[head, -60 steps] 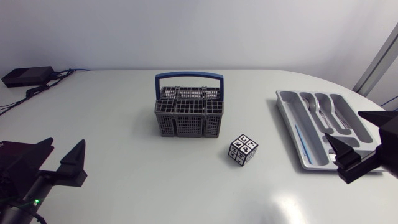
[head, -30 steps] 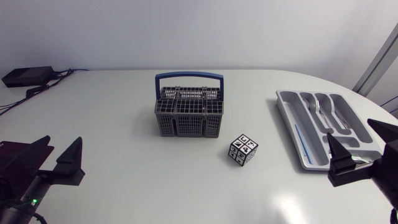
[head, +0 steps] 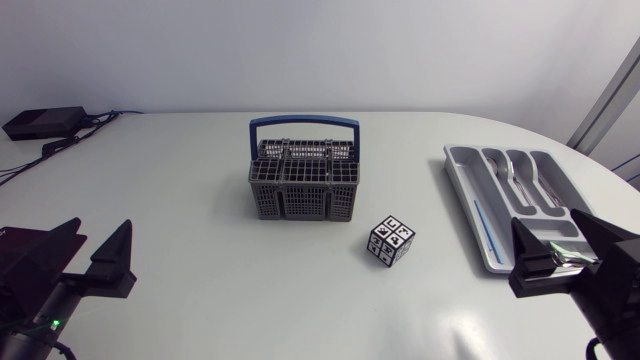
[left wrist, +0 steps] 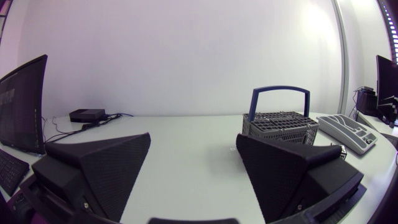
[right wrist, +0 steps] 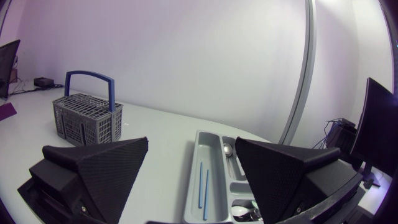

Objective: Transfer all utensils from the basket to the drawer tray.

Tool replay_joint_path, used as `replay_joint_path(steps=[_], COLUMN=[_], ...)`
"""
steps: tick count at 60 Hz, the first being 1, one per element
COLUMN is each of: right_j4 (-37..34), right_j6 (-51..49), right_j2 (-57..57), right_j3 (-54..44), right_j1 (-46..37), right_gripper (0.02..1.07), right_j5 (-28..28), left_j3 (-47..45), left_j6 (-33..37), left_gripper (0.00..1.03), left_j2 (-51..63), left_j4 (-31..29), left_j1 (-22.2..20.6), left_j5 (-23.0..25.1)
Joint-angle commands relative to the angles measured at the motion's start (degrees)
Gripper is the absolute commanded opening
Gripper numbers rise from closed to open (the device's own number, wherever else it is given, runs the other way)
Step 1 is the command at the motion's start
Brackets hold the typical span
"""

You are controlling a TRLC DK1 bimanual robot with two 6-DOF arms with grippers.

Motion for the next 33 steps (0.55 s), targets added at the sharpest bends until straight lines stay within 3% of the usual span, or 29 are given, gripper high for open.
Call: replay_joint_path(steps=[1,12,33], right_j4=[1.7,4.6,4.6], right_j6=[4.7,9.9,9.9], right_j2=[-1.0,-2.5,-2.5], right_j3=[-2.6,-5.8,-5.8], right_j1=[0.6,0.8,0.8], right_gripper=[1.03,1.03,1.03], right_j5=[0.7,1.0,1.0], left_j3=[-2.3,-2.3,-2.3], left_j6=[-1.4,-1.4,-1.4], left_gripper=[0.96,0.96,0.96], left_j2=[-0.4,-0.4,-0.4], left_j4=[-0.4,-0.4,-0.4], left_j1=[0.4,0.4,0.4], left_j5=[0.2,0.2,0.2])
